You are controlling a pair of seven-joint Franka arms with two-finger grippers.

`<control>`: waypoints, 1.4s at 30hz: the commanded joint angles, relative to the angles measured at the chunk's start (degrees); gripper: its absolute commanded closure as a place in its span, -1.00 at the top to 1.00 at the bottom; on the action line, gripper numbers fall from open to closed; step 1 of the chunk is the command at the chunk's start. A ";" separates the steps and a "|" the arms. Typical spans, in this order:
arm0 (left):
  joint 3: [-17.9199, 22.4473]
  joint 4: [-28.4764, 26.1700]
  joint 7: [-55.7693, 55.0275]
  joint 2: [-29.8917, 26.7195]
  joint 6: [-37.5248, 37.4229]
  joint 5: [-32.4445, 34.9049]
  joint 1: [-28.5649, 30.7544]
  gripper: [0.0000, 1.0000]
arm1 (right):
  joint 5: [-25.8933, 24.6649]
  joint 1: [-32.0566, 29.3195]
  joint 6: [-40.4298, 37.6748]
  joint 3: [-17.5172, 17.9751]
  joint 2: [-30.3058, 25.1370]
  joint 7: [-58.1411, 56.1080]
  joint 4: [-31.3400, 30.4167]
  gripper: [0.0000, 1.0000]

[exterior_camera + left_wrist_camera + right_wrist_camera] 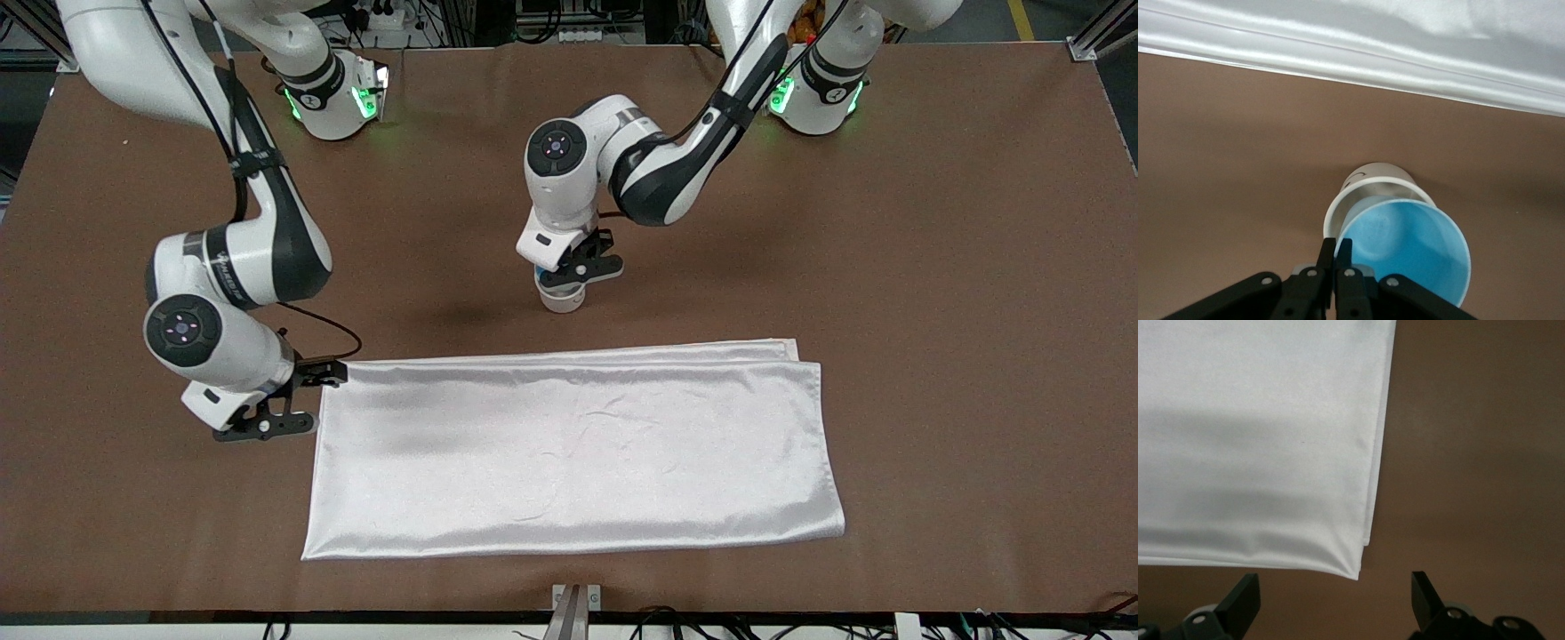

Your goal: Place blue cup into white mug on table

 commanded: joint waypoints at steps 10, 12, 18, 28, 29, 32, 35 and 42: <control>0.87 0.43 -0.44 -2.44 1.84 1.70 0.82 1.00 | 1.30 -11.46 -7.14 7.47 -18.01 -1.32 -4.53 1.00; 1.13 0.43 0.26 -4.19 1.23 2.14 2.22 1.00 | 1.30 -13.40 -8.37 9.05 -19.33 -1.32 -4.62 1.00; 1.22 0.34 3.33 -9.90 -1.06 4.43 6.26 1.00 | 1.39 -16.39 -11.27 11.87 -22.32 -1.50 -4.53 1.00; 1.05 0.34 21.60 -17.20 -5.18 4.52 16.45 1.00 | 8.59 -16.75 -18.83 12.31 -27.07 -3.17 -4.53 1.00; 1.04 0.34 23.71 -17.82 -5.80 4.43 17.68 1.00 | 8.68 -16.66 -19.18 12.31 -27.42 -3.17 -4.44 1.00; 1.04 0.43 28.55 -19.49 -8.08 3.99 20.68 1.00 | 8.68 -16.31 -19.71 12.05 -27.95 -3.17 -4.35 1.00; 0.96 0.34 30.84 -20.72 -9.40 3.73 23.93 1.00 | 8.68 -15.78 -19.97 11.61 -28.48 -3.17 -4.18 1.00; 0.78 0.43 37.69 -23.53 -12.92 3.29 30.08 1.00 | 8.68 -12.09 -21.56 7.74 -28.74 -3.26 -2.95 1.00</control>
